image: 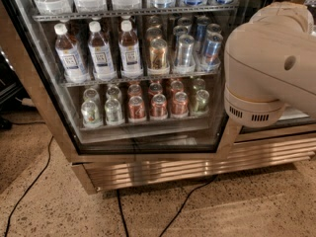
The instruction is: Close left fridge door
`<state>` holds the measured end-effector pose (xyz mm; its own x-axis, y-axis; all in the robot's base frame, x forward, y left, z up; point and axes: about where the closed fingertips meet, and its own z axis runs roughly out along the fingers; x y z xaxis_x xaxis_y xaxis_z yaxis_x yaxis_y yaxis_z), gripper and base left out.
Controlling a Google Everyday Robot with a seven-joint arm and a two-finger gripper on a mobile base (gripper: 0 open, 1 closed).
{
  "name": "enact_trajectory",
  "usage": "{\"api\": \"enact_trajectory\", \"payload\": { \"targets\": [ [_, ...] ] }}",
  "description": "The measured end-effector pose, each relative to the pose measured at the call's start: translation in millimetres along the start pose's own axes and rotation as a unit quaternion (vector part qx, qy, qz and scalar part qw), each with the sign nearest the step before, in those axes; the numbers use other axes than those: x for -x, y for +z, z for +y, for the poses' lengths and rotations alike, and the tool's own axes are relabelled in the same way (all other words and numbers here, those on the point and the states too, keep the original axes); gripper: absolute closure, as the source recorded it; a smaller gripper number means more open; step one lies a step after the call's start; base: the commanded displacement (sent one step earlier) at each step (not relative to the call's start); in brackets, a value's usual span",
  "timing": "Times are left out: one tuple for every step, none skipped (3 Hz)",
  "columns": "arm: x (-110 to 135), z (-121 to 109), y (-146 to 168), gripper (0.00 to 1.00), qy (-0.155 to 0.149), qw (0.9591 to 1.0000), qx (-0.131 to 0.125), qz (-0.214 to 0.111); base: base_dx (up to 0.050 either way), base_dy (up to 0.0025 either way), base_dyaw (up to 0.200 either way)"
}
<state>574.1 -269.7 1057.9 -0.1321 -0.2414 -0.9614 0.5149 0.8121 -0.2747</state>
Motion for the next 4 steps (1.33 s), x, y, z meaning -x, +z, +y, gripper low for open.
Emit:
{"api": "enact_trajectory", "payload": {
  "targets": [
    [1.4, 1.2, 1.0, 1.00, -0.002, 1.0000, 0.003, -0.003, 0.000, 0.00000, 0.000],
    [2.9, 3.2, 1.4, 1.00, -0.002, 1.0000, 0.006, -0.005, 0.000, 0.00000, 0.000],
    [4.6, 5.5, 2.0, 1.00, -0.001, 0.9999, 0.010, -0.007, 0.000, 0.00000, 0.000],
    [8.3, 9.4, 3.7, 1.00, 0.000, 0.9998, 0.015, -0.009, 0.000, 0.00000, 0.000]
  ]
}}
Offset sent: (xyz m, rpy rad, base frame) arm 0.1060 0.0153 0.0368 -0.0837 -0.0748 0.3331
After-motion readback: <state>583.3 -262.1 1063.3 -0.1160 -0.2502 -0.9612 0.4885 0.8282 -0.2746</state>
